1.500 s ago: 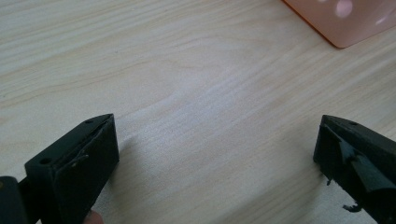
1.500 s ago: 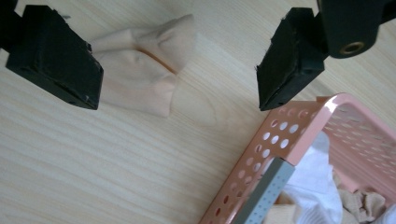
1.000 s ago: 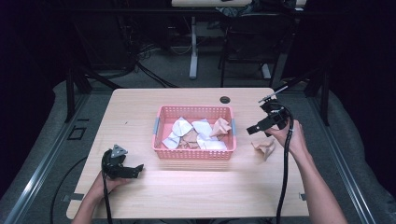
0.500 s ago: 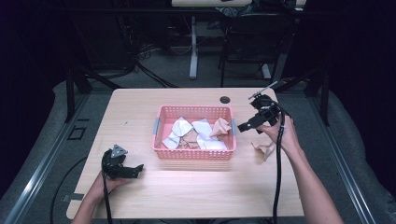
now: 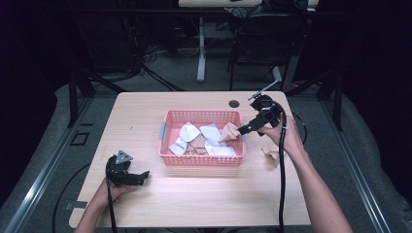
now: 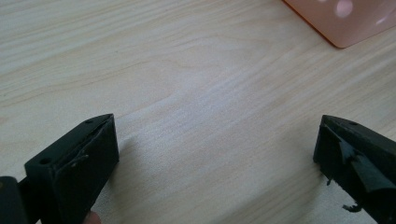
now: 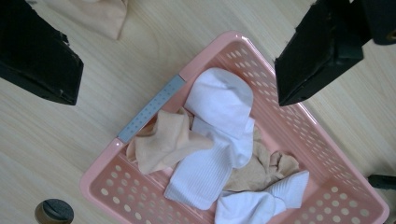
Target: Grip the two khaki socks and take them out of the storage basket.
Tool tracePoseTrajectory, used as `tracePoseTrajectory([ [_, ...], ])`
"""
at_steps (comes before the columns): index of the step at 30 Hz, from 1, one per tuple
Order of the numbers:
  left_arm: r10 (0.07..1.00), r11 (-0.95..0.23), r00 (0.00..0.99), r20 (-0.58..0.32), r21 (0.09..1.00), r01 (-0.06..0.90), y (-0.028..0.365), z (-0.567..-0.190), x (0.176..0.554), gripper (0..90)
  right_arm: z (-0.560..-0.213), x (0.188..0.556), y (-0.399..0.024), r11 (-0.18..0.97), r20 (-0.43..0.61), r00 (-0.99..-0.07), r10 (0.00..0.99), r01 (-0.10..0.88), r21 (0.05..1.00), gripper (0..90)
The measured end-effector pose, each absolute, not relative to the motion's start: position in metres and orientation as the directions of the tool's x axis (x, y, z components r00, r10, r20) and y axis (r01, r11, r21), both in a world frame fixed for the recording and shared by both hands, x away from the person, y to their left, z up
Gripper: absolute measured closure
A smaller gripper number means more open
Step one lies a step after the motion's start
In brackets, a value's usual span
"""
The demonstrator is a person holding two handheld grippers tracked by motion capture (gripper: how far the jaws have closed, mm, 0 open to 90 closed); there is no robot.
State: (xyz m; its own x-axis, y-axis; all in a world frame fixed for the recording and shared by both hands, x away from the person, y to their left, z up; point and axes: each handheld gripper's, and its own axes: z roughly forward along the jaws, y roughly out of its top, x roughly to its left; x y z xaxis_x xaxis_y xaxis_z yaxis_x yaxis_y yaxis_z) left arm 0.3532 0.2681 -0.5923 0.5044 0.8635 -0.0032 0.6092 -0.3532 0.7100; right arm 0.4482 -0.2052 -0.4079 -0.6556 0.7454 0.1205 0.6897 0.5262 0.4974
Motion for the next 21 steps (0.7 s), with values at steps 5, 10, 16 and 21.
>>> tracePoseTrajectory([
  [5, 0.863, -0.353, 0.504, -0.003, 0.710, 0.609, 0.268, -0.592, 0.353, 0.0, -0.407, 0.449, -0.197, 0.538, 0.115, -0.668, 0.735, 0.678, 0.500, 1.2],
  [10, 0.863, -0.353, 0.504, -0.004, 0.710, 0.609, 0.268, -0.592, 0.353, 0.0, -0.408, 0.451, -0.191, 0.555, 0.110, -0.683, 0.722, 0.668, 0.495, 1.5],
  [16, 0.863, -0.353, 0.505, -0.003, 0.710, 0.609, 0.268, -0.592, 0.353, 0.0, -0.411, 0.456, -0.182, 0.577, 0.102, -0.700, 0.706, 0.654, 0.490, 2.2],
  [21, 0.864, -0.352, 0.503, -0.003, 0.711, 0.609, 0.268, -0.592, 0.353, 0.1, -0.415, 0.458, -0.170, 0.578, 0.112, -0.703, 0.702, 0.655, 0.486, 2.5],
])
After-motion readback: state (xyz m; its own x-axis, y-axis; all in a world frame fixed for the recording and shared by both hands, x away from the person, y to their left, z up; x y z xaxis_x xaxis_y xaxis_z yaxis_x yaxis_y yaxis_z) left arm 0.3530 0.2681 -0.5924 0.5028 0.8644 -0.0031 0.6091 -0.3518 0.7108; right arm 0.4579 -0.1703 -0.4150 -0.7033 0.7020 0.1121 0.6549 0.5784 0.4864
